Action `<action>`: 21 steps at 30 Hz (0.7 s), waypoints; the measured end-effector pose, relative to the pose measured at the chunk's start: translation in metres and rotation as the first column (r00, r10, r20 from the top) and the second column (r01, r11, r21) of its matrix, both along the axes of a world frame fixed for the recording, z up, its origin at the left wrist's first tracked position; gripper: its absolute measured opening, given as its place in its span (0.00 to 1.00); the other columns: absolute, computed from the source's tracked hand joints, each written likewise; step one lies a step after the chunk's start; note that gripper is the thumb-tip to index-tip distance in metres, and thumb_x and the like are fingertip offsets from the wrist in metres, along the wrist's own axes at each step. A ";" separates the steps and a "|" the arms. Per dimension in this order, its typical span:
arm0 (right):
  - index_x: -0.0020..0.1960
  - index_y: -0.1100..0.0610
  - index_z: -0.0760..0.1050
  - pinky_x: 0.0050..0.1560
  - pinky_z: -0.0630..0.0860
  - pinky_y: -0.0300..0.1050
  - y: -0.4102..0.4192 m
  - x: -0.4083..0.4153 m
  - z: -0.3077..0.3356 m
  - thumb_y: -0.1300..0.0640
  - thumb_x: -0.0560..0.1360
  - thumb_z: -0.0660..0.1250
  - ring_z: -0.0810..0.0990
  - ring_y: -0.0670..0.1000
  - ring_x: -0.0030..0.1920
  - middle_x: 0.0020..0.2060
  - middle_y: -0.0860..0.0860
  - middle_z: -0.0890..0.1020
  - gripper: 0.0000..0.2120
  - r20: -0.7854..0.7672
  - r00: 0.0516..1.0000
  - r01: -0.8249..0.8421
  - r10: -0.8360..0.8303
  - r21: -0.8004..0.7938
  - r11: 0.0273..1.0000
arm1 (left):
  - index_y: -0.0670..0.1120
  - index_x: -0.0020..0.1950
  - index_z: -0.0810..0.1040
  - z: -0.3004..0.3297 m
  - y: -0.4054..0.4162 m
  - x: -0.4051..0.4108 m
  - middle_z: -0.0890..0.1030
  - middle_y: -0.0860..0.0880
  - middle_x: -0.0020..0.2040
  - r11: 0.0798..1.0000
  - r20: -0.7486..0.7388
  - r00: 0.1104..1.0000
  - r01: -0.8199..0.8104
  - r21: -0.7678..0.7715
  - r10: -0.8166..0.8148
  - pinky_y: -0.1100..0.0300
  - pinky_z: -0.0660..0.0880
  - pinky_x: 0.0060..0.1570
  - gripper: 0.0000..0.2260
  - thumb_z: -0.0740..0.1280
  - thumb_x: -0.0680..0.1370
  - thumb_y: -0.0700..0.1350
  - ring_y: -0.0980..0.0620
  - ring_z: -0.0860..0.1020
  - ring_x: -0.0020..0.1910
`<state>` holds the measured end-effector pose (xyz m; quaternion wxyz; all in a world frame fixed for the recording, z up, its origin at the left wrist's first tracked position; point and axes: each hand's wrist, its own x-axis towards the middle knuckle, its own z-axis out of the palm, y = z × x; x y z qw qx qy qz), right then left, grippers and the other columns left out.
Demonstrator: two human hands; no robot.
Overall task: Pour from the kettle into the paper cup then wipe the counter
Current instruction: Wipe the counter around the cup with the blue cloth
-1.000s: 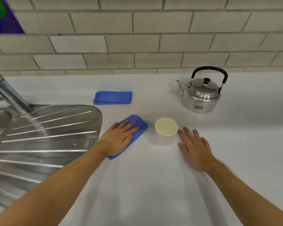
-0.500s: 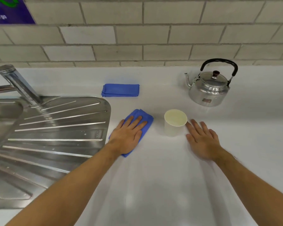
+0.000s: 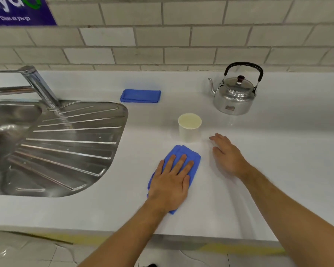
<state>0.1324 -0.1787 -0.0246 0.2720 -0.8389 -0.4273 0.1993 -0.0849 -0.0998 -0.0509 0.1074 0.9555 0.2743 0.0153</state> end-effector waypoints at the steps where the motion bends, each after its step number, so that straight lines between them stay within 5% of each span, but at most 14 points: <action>1: 0.76 0.53 0.64 0.77 0.50 0.49 -0.007 0.002 0.002 0.59 0.84 0.55 0.54 0.54 0.79 0.79 0.52 0.59 0.21 -0.002 1.000 0.002 -0.002 0.007 1.000 | 0.59 0.77 0.42 0.000 -0.011 0.007 0.43 0.57 0.79 1.000 0.003 1.000 -0.001 0.002 0.001 0.48 0.36 0.75 0.24 0.39 0.80 0.56 0.50 0.40 0.78; 12: 0.68 0.57 0.73 0.71 0.66 0.49 -0.055 0.006 0.010 0.67 0.79 0.57 0.71 0.54 0.69 0.69 0.54 0.74 0.19 -0.032 0.989 0.151 -0.147 0.192 0.970 | 0.53 0.77 0.38 0.009 -0.111 0.110 0.35 0.50 0.78 0.964 -0.065 0.987 -0.156 -0.214 0.145 0.44 0.27 0.69 0.25 0.42 0.81 0.55 0.45 0.31 0.75; 15: 0.65 0.59 0.76 0.64 0.67 0.41 -0.051 -0.010 0.016 0.70 0.76 0.58 0.74 0.54 0.64 0.65 0.57 0.77 0.20 -0.032 0.984 0.179 -0.176 0.216 0.960 | 0.56 0.78 0.47 0.020 -0.098 0.107 0.41 0.51 0.80 0.920 0.000 0.989 -0.135 -0.367 0.146 0.40 0.28 0.68 0.26 0.50 0.80 0.50 0.48 0.36 0.77; 19: 0.64 0.61 0.74 0.63 0.70 0.52 -0.038 -0.051 0.010 0.57 0.79 0.58 0.74 0.58 0.65 0.64 0.56 0.77 0.16 0.017 0.988 0.152 -0.152 0.008 0.988 | 0.55 0.74 0.60 0.019 -0.055 0.066 0.53 0.51 0.79 0.938 0.093 0.959 -0.236 -0.253 0.266 0.40 0.33 0.70 0.25 0.53 0.77 0.42 0.51 0.46 0.78; 21: 0.76 0.60 0.61 0.73 0.58 0.56 -0.029 -0.074 -0.003 0.46 0.81 0.53 0.58 0.59 0.77 0.77 0.56 0.62 0.28 0.099 0.989 0.130 -0.110 -0.219 0.967 | 0.54 0.75 0.59 0.014 -0.019 0.039 0.53 0.51 0.79 0.943 0.065 0.946 -0.309 -0.120 0.318 0.41 0.37 0.72 0.24 0.53 0.79 0.43 0.51 0.47 0.78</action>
